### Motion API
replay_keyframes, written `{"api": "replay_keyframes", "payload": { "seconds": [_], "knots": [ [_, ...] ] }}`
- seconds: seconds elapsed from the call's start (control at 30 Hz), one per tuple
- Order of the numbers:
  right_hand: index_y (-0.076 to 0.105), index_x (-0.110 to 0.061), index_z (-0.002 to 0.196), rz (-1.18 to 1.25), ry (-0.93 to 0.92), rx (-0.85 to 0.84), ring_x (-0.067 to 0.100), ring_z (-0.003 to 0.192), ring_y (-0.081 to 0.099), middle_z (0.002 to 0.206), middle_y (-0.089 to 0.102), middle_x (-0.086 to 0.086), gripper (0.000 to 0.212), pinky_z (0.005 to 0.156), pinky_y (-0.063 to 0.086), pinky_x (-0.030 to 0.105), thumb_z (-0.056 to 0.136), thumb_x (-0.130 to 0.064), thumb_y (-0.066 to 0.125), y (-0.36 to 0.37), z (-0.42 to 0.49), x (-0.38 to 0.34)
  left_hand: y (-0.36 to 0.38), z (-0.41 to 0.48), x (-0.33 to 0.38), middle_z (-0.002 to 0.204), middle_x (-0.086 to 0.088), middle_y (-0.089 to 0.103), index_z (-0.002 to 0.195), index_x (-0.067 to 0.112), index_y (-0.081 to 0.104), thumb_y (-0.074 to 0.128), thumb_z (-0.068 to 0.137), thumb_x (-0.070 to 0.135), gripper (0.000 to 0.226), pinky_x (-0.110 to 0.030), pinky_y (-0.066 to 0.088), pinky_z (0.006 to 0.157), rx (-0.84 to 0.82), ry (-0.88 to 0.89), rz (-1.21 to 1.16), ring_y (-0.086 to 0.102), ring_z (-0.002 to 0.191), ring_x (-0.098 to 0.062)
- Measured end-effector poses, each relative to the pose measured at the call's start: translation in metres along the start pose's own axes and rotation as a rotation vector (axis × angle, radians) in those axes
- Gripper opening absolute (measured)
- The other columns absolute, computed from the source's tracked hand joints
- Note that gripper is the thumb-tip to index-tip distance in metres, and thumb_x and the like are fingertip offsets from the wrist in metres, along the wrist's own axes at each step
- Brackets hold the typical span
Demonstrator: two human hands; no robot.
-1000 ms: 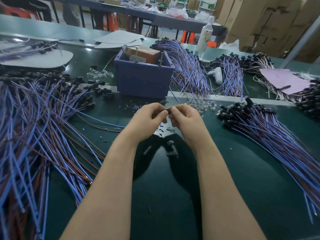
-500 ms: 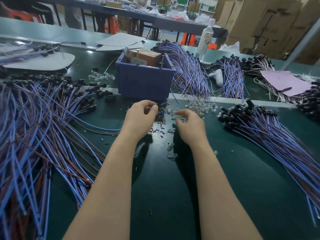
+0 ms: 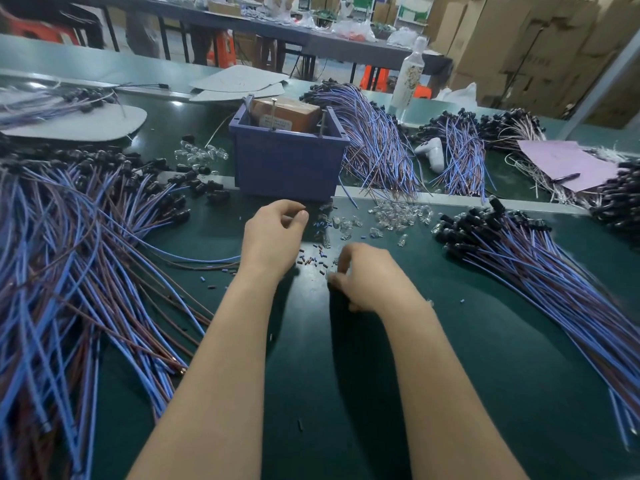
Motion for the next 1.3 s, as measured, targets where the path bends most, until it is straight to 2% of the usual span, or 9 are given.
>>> {"api": "replay_keyframes", "payload": {
  "seconds": [0.1,0.3,0.43,0.5,0.57,0.77,0.93,1.13,1.3],
  "knots": [
    [0.057,-0.016,0.102,0.045,0.062,0.215,0.031,0.101,0.058,0.109,0.063,0.01,0.018,0.078,0.042,0.031,0.093,-0.031,0.055,0.0,0.025,-0.001,0.001,-0.001,0.001,0.097,-0.003,0.068,0.102,0.022,0.064,0.055,0.094,0.022,0.012,-0.027,0.045,0.085,0.005,0.01,0.006,0.061,0.093,-0.017],
    [0.059,-0.017,0.1,0.107,0.08,0.457,0.029,0.099,0.055,0.112,0.053,0.007,0.017,0.073,0.034,0.031,0.093,-0.031,0.054,0.011,0.039,0.004,0.002,-0.003,0.006,0.1,-0.003,0.067,0.097,0.016,0.06,0.06,0.09,0.009,0.01,-0.029,0.048,0.093,-0.004,0.069,-0.099,0.061,0.095,-0.014],
    [0.058,-0.016,0.11,0.131,-0.023,0.475,0.026,0.108,0.053,0.113,0.06,0.004,0.019,0.083,0.04,0.033,0.092,-0.021,0.054,0.013,0.043,0.002,0.003,-0.003,0.008,0.096,0.007,0.069,0.103,0.02,0.067,0.063,0.088,0.014,0.016,-0.038,0.044,0.099,0.031,0.174,0.024,0.061,0.099,-0.011],
    [0.06,-0.021,0.116,0.116,-0.071,0.47,0.026,0.11,0.051,0.114,0.06,0.004,0.026,0.085,0.039,0.033,0.092,-0.016,0.049,0.014,0.044,0.002,0.004,-0.003,0.01,0.103,0.003,0.07,0.113,0.018,0.067,0.062,0.089,0.013,0.026,-0.028,0.042,0.1,0.035,0.244,0.088,0.06,0.1,-0.012],
    [0.063,-0.025,0.115,0.08,-0.084,0.46,0.028,0.109,0.049,0.113,0.058,0.005,0.032,0.084,0.038,0.033,0.092,-0.012,0.045,0.016,0.046,0.001,0.007,-0.003,0.012,0.103,-0.003,0.071,0.113,0.013,0.068,0.061,0.088,0.007,0.026,-0.012,0.04,0.085,0.031,0.302,0.12,0.057,0.087,-0.011],
    [0.059,-0.023,0.11,0.008,-0.043,0.498,0.028,0.109,0.046,0.113,0.06,0.003,0.02,0.087,0.032,0.036,0.094,-0.021,0.047,0.016,0.047,0.004,0.007,-0.003,0.008,0.097,0.001,0.067,0.1,0.015,0.066,0.059,0.087,0.002,0.02,-0.002,0.039,0.069,0.04,0.294,0.09,0.059,0.079,-0.008],
    [0.053,-0.018,0.111,0.065,-0.015,0.535,0.029,0.107,0.047,0.11,0.063,0.003,0.018,0.086,0.031,0.037,0.094,-0.018,0.046,0.014,0.046,0.006,0.006,-0.003,0.006,0.082,0.02,0.062,0.091,0.023,0.06,0.06,0.086,0.001,0.023,0.001,0.041,0.072,0.006,0.267,-0.047,0.056,0.073,0.016],
    [0.06,-0.024,0.109,-0.027,-0.036,0.451,0.026,0.114,0.044,0.116,0.056,0.003,0.019,0.091,0.031,0.036,0.095,-0.029,0.049,0.018,0.046,0.005,0.008,-0.002,0.003,0.085,0.015,0.062,0.091,0.018,0.059,0.061,0.086,-0.001,0.02,-0.006,0.047,0.077,-0.027,0.228,-0.127,0.062,0.082,-0.002],
    [0.056,-0.016,0.107,0.095,-0.022,0.521,0.025,0.112,0.045,0.114,0.058,0.003,0.017,0.091,0.031,0.037,0.097,-0.025,0.047,0.015,0.044,0.005,0.01,-0.001,0.001,0.088,0.008,0.065,0.092,0.016,0.058,0.062,0.086,0.0,0.017,-0.011,0.049,0.08,-0.047,0.215,-0.152,0.064,0.086,-0.008]
  ]
}}
Point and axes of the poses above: each hand's wrist, its own z-axis towards the middle knuckle, its own y-axis out of the palm, x = y × z, the point moved 3 cm from there along z, towards the middle knuckle
